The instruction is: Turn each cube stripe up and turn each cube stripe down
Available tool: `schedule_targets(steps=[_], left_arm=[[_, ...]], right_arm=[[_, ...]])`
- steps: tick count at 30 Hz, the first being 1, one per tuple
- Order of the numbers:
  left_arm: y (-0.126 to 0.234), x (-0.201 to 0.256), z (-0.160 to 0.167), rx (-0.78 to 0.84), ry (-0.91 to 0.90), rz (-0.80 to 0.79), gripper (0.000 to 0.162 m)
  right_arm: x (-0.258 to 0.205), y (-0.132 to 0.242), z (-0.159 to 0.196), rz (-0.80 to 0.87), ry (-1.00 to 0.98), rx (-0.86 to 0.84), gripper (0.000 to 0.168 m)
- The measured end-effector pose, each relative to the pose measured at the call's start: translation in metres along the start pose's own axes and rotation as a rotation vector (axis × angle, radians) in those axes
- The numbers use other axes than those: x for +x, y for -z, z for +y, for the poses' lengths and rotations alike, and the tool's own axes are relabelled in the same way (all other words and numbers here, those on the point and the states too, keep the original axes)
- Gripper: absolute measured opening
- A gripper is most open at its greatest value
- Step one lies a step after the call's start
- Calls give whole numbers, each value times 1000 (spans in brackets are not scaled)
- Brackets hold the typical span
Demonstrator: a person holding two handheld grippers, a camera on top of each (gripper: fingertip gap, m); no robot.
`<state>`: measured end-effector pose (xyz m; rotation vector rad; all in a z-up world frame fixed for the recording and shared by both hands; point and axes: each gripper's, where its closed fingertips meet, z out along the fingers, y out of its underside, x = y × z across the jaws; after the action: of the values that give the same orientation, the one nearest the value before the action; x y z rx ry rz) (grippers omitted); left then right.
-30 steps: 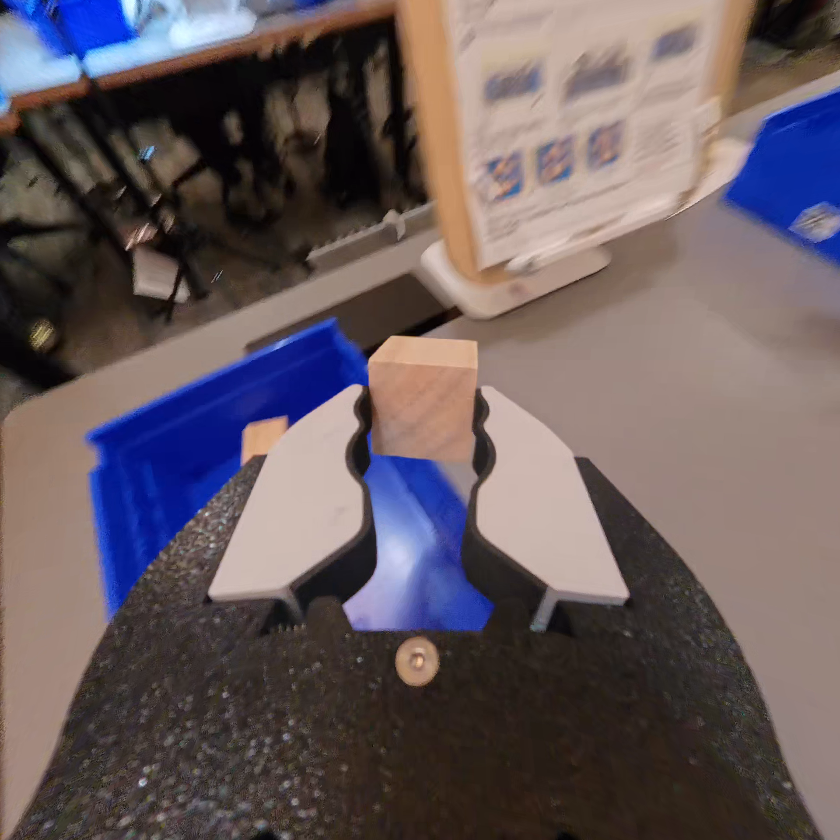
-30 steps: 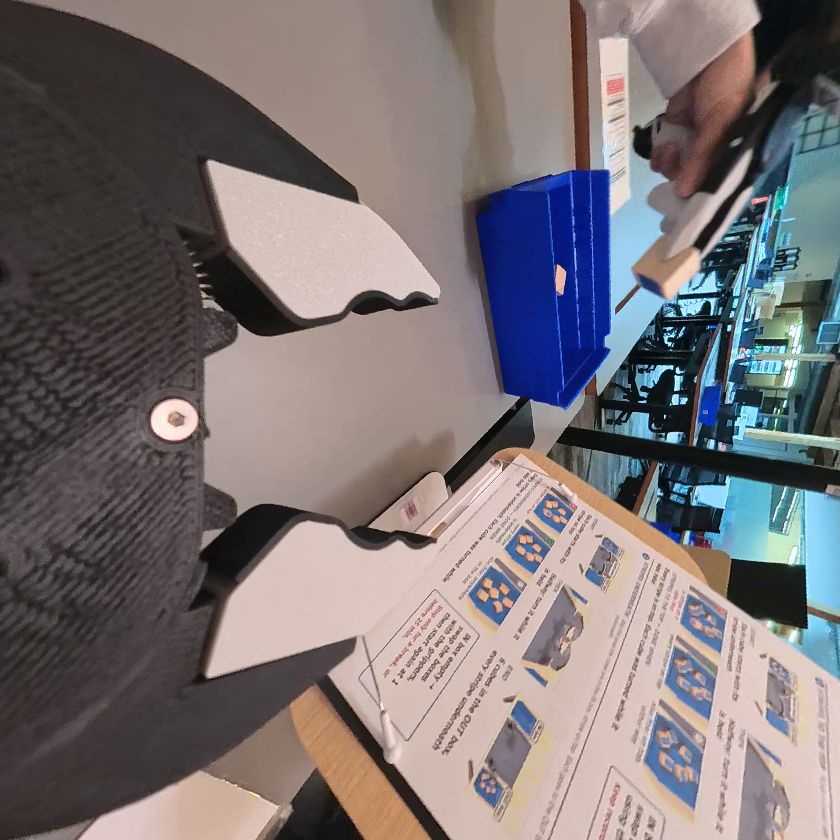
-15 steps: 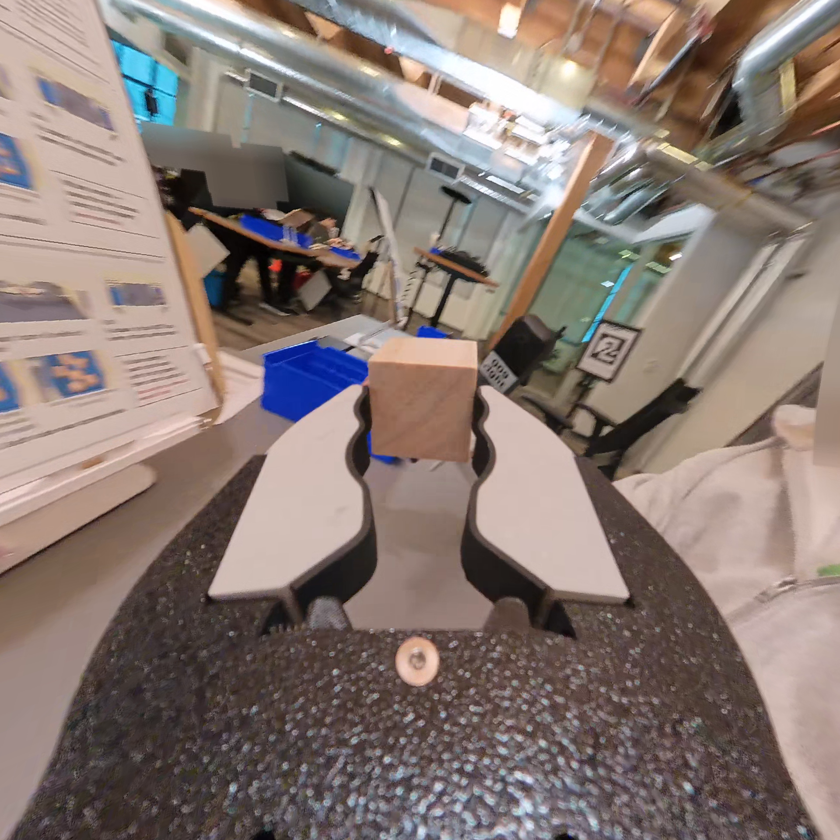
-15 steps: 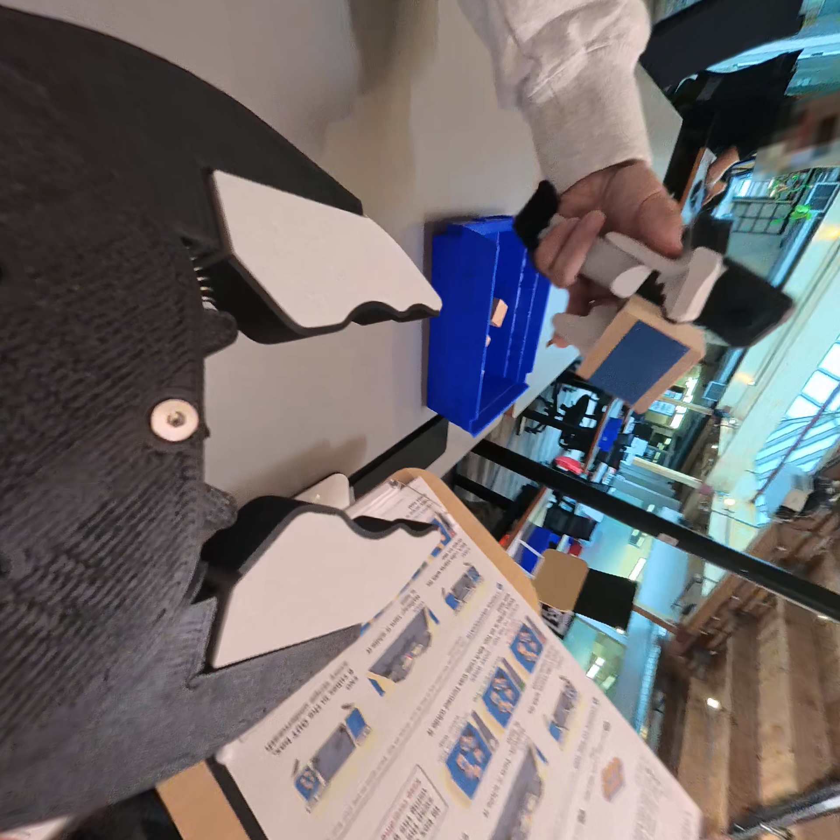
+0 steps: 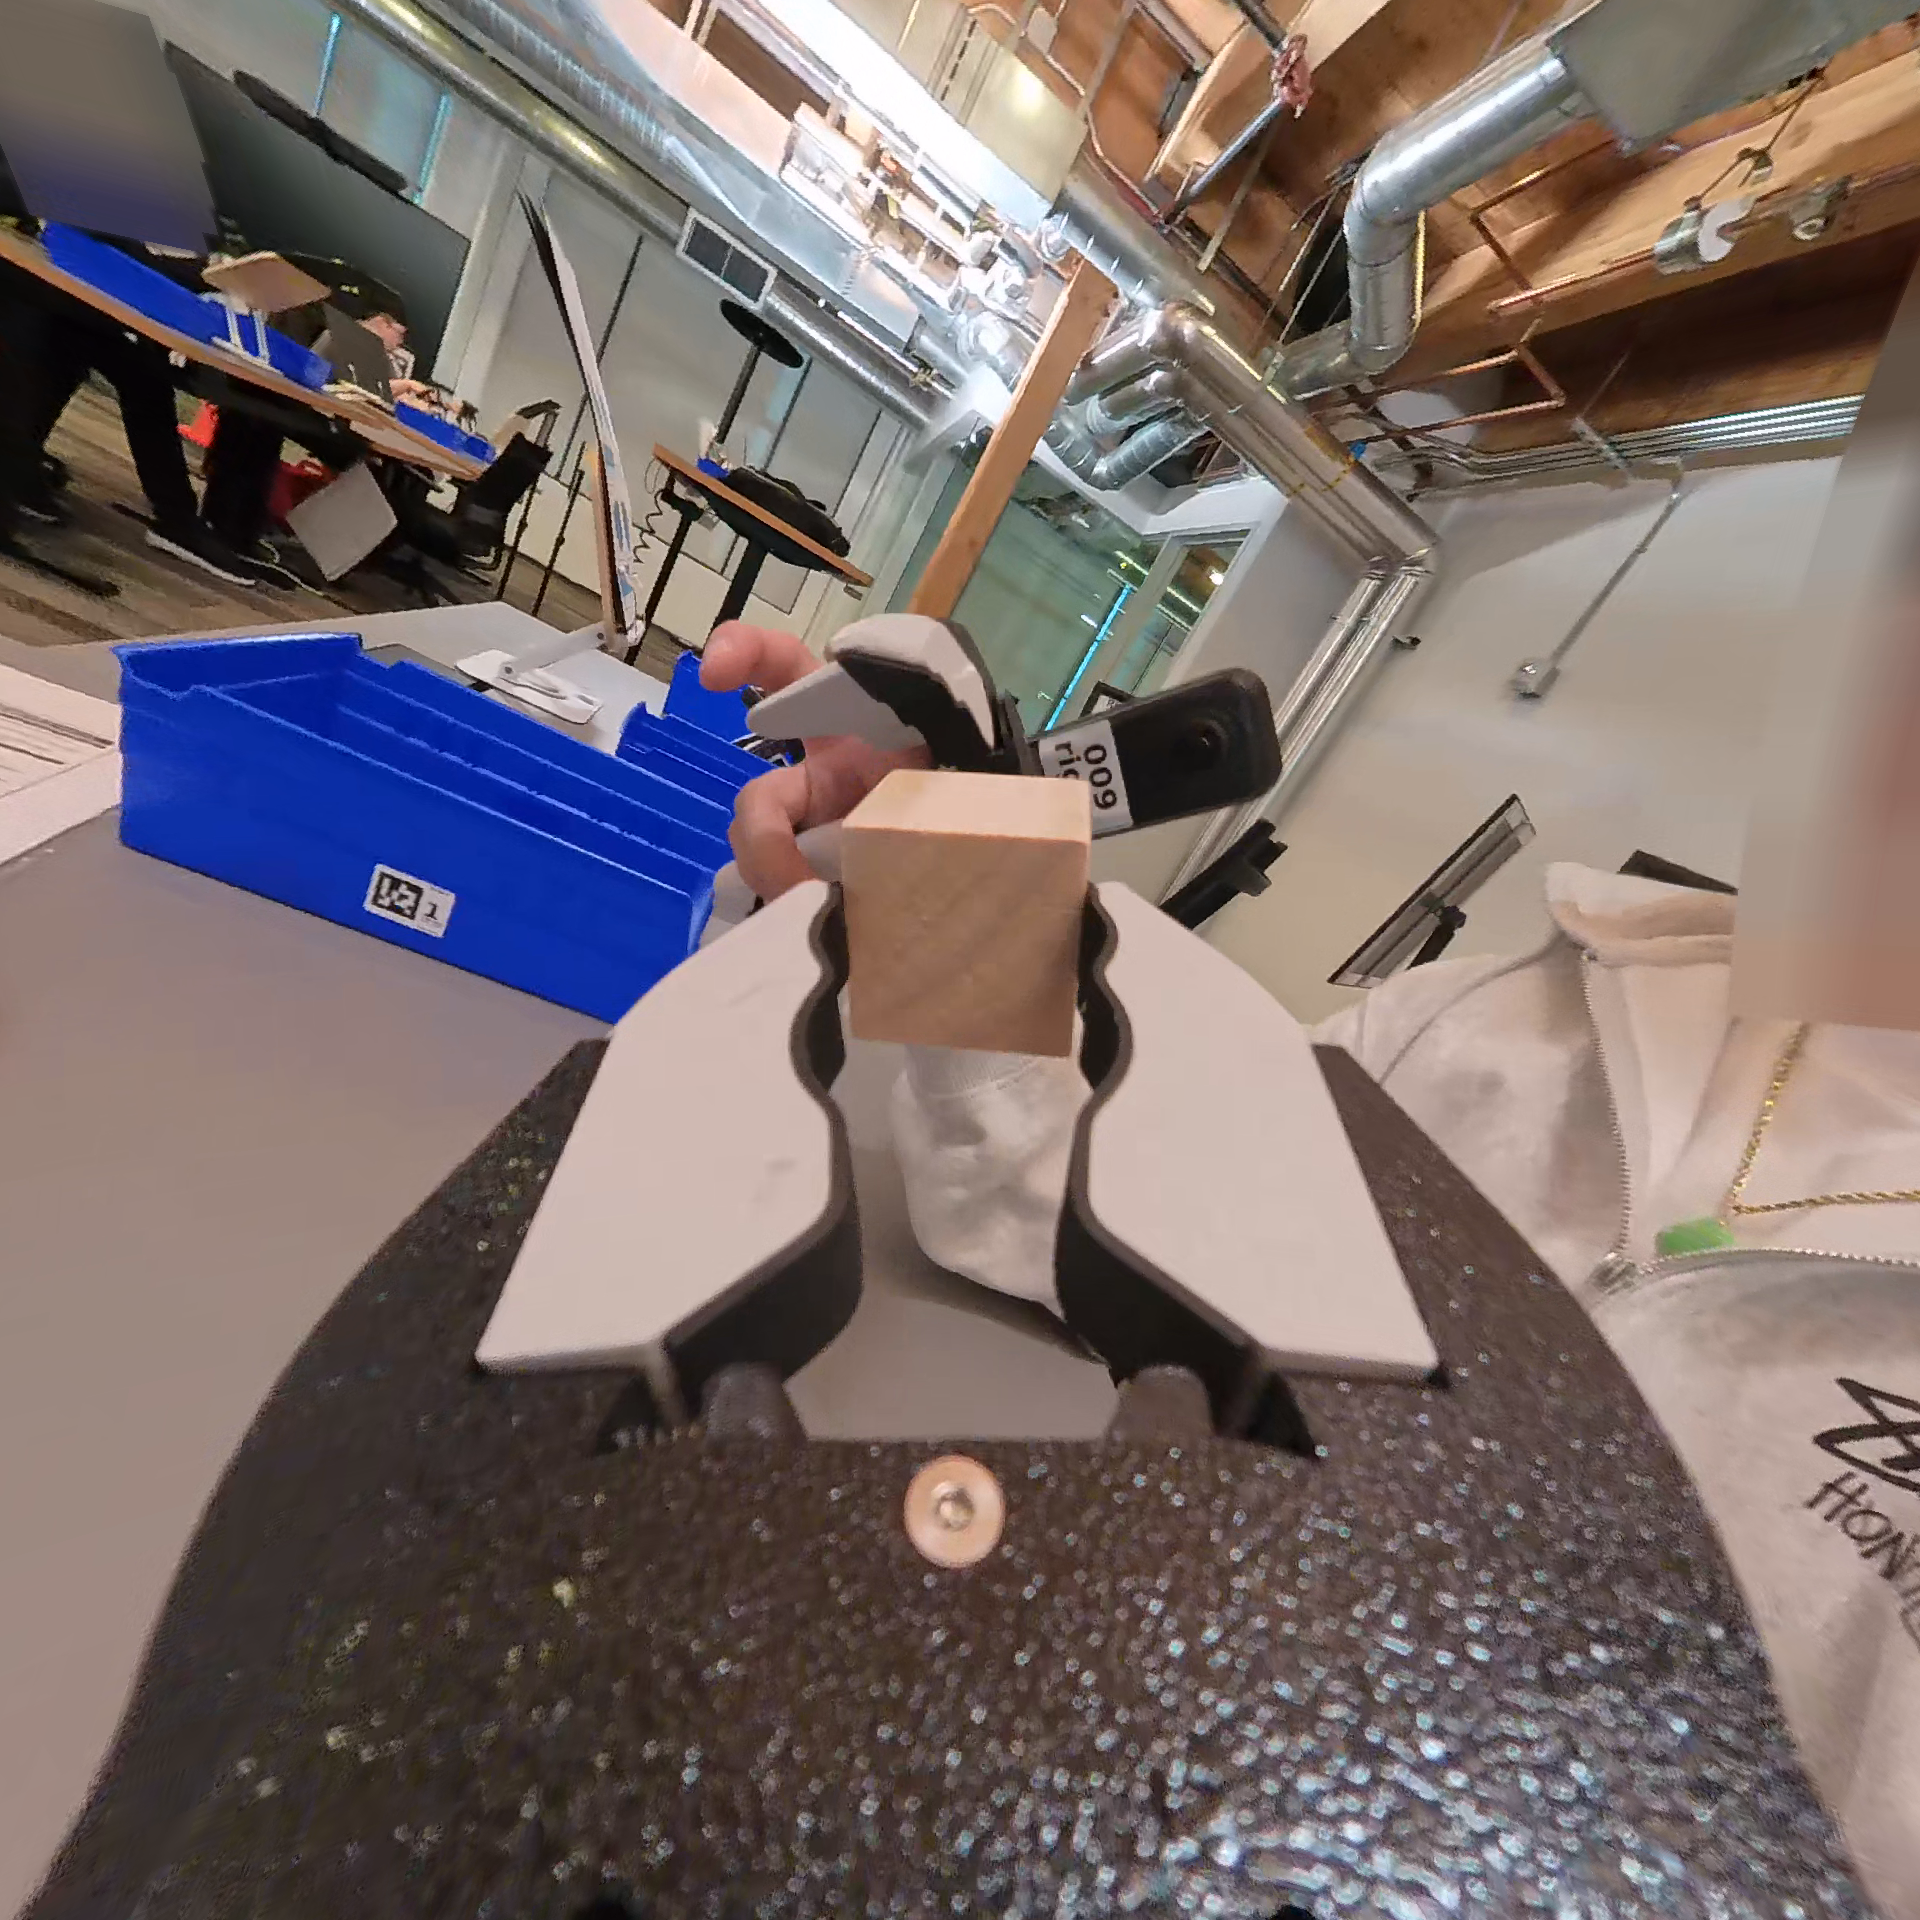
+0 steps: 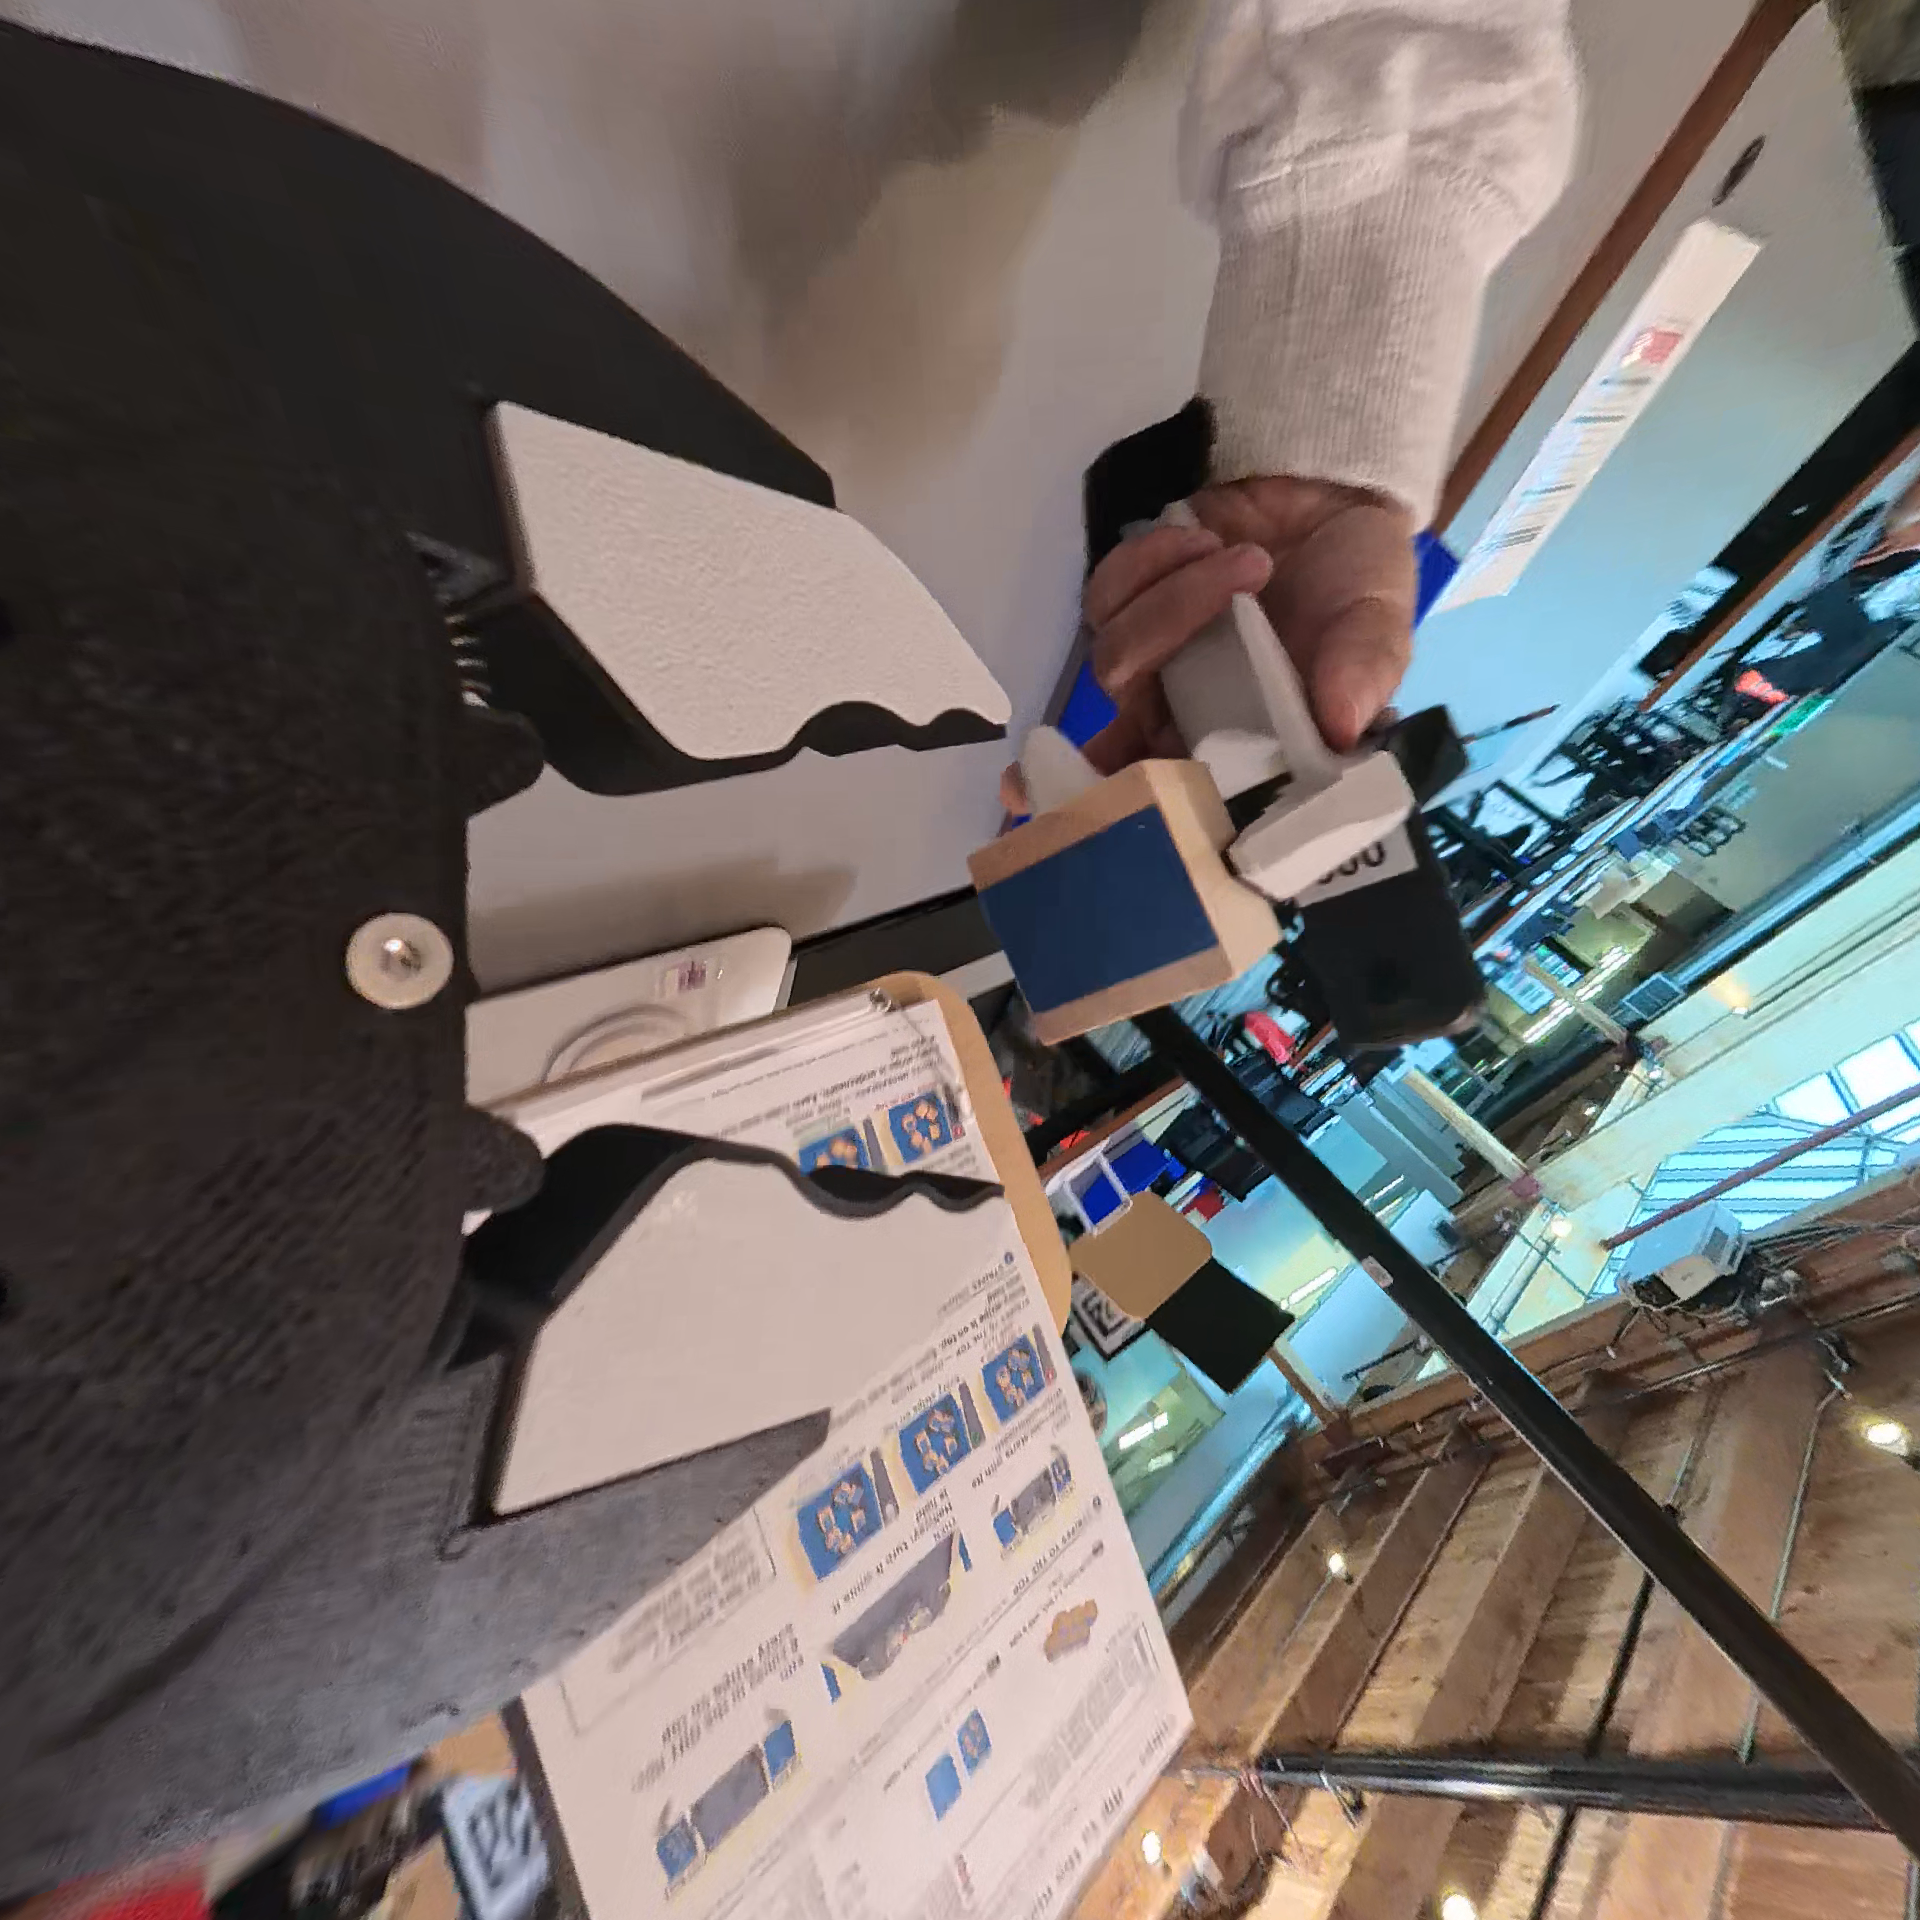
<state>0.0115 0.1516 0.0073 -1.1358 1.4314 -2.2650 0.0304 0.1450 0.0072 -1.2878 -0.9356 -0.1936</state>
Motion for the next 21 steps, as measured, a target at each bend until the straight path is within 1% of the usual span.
schedule_targets(steps=[2, 4, 7, 11, 16, 21], left_arm=[[0, -4, -1, 7, 0, -11, 42], [2, -7, -1, 7, -36, -25, 42], [5, -12, 0, -3, -76, -61, 42], [7, -10, -5, 26, -141, -75, 42], [6, -3, -4, 13, -255, -81, 42], [7, -3, -6, 26, -285, -93, 42]], right_arm=[[0, 2, -2, -40, -121, 45, 77], [5, 2, -6, -37, -243, 96, 75], [6, 1, -10, -79, -400, 140, 73], [1, -8, 0, -96, -495, 87, 72], [3, -16, -4, -108, -675, 140, 69], [-2, -19, -8, -140, -711, 143, 63]])
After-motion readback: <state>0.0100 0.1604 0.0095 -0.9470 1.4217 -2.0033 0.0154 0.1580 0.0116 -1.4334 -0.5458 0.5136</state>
